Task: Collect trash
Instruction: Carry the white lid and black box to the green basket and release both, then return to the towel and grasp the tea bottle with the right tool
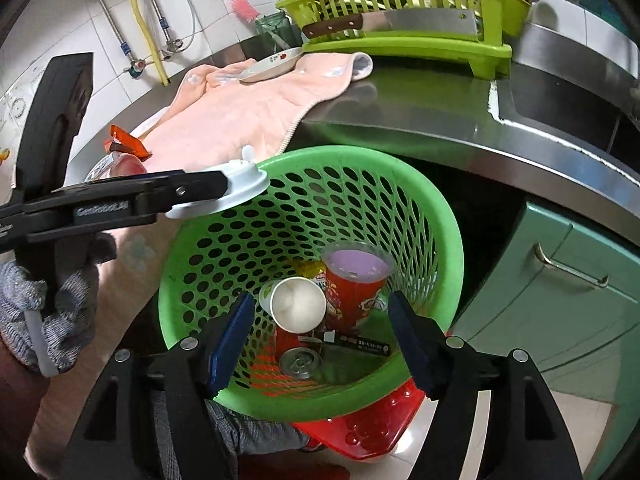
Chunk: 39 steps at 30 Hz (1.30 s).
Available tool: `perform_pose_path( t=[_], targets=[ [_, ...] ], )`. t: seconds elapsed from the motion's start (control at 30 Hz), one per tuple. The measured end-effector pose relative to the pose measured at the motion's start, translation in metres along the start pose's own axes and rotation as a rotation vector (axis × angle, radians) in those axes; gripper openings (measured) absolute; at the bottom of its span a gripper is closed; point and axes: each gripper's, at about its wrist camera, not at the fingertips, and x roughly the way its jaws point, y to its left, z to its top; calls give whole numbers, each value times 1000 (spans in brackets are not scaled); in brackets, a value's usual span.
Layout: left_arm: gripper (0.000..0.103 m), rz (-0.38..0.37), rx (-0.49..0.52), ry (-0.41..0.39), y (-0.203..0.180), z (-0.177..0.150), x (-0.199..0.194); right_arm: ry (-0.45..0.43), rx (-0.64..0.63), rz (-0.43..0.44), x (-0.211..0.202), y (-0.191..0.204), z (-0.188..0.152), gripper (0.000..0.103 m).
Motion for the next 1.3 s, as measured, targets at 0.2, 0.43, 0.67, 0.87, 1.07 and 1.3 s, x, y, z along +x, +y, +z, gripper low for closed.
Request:
perform_pose_path(
  t=[0.2,0.43,0.67,0.87,1.07,1.3],
  targets=[
    [76,-14,-10,17,0,0,12,5,18,9,2,-4,0,67],
    [76,-32,-19,13,1,-3,10,3,16,13,1,-1,1,67],
    [76,-35,-35,-21,8,-8,-13,-7,-6,14,-5,8,4,67],
    [76,-15,-54,-54,24,-18,-46,-25,-43,24,-11,26,10,67],
    [78,19,-87,-96,50,-29,-85,-40,-114,52,-13,56,21,72],
    [80,101,-142,-146,93,-46,-135,-36,-267,97,-8,107,40,76]
  ],
)
